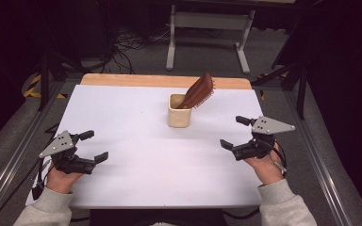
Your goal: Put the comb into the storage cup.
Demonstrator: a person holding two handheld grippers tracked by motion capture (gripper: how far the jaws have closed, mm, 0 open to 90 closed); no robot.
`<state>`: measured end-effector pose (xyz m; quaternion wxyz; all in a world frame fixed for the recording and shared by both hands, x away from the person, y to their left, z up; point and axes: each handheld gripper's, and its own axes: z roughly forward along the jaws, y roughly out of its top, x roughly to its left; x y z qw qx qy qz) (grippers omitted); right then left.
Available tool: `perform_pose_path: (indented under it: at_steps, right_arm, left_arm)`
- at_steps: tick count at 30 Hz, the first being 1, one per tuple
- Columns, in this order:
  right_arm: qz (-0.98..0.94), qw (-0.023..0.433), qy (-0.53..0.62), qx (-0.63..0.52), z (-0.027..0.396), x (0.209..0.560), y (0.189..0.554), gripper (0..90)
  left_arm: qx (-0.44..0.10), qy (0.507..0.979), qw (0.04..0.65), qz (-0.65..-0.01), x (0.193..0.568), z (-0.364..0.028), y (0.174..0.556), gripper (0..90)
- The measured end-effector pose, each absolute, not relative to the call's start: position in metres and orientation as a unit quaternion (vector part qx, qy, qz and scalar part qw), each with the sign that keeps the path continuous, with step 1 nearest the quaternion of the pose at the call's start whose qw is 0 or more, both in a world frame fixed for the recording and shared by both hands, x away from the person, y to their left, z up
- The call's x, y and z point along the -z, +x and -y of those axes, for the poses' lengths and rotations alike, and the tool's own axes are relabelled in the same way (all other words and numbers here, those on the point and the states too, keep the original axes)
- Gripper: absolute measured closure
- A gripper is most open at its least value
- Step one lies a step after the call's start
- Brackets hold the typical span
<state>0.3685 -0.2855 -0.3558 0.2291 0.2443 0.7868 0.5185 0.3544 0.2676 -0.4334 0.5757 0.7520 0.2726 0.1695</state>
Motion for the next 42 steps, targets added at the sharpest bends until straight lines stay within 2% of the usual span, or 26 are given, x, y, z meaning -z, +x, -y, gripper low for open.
perform_pose_path:
  at_steps: [16,29,36,42]
  right_arm:
    - [-0.786,0.175,0.27,-0.528,0.291,0.424,0.365,0.4]
    - [-0.785,0.16,0.279,-0.529,0.29,0.458,0.356,0.1]
    - [-0.776,0.171,0.275,-0.541,0.29,0.458,0.353,0.1]
    - [-0.772,0.184,0.27,-0.545,0.292,0.456,0.351,0.1]
  left_arm:
    - [-0.165,0.751,0.578,-0.274,0.436,-0.269,0.355,2.0]
    - [-0.173,0.752,0.574,-0.273,0.444,-0.269,0.356,2.0]
    - [-0.187,0.741,0.579,-0.284,0.453,-0.271,0.356,0.6]
    - [-0.173,0.736,0.579,-0.304,0.46,-0.272,0.359,0.6]
